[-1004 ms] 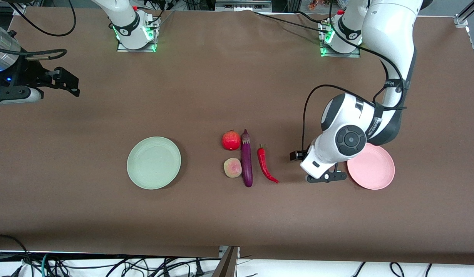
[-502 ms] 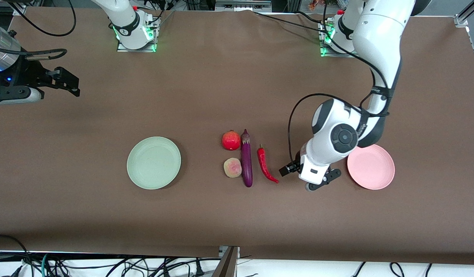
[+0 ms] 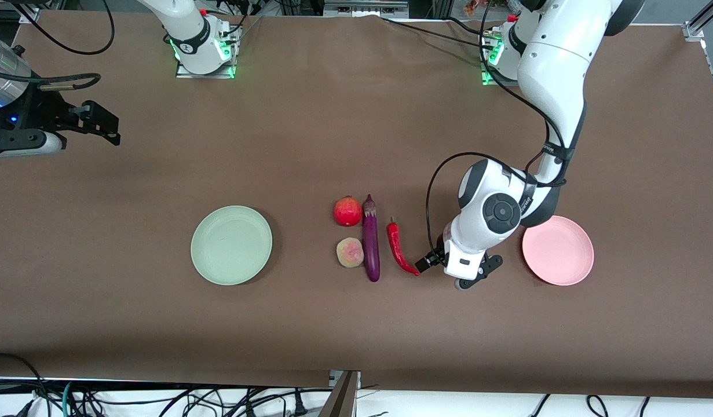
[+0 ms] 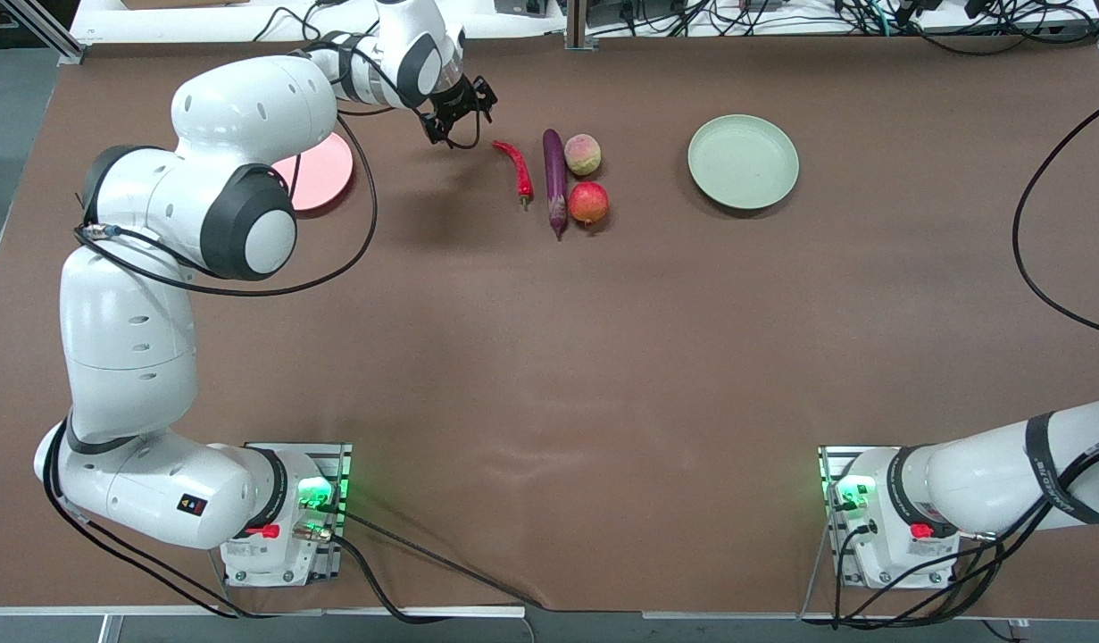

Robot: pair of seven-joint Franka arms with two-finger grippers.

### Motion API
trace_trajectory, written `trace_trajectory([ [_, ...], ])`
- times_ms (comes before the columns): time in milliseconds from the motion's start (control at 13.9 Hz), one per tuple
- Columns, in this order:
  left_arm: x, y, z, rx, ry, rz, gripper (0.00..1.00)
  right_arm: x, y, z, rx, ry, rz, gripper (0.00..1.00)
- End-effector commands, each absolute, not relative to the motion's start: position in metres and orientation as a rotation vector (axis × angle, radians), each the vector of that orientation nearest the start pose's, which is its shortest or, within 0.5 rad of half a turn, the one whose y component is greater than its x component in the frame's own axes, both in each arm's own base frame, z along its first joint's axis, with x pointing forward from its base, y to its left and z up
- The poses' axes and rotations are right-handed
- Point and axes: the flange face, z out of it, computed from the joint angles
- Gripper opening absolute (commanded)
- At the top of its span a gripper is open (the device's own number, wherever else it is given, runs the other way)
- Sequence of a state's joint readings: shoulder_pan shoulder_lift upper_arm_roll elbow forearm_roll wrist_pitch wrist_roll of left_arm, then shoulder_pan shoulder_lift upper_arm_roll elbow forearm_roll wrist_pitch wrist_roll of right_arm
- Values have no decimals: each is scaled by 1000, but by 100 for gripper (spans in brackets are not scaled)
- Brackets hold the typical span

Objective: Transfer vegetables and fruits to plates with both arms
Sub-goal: 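Reach the left gripper down to the red chili pepper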

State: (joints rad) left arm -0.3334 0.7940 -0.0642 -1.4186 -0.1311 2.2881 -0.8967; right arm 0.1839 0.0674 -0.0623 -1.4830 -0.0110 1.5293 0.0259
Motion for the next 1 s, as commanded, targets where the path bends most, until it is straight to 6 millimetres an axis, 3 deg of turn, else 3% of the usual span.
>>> trace_trajectory([
  [0,681,-284,227,-3156,-1030,59,100,568,69,629,-3136,-152,19,100],
  [287,681,-284,217,-3152,-1100,95,100,568,68,629,-3137,-150,22,100],
  [430,682,-287,213,-3171,-1226,143,100,568,69,629,-3137,-147,22,100],
  [502,682,-293,210,-3188,-1293,150,100,567,69,628,-3137,-147,26,100],
  [646,666,-331,194,-3220,-1274,112,94,567,68,627,-3137,-147,34,100],
  [789,654,-351,178,-3187,-1312,148,94,568,67,626,-3138,-145,38,100],
  [861,651,-355,175,-3197,-1266,143,90,568,67,627,-3137,-145,31,100],
  [933,649,-357,173,-3206,-1215,128,71,568,68,627,-3137,-147,31,100],
])
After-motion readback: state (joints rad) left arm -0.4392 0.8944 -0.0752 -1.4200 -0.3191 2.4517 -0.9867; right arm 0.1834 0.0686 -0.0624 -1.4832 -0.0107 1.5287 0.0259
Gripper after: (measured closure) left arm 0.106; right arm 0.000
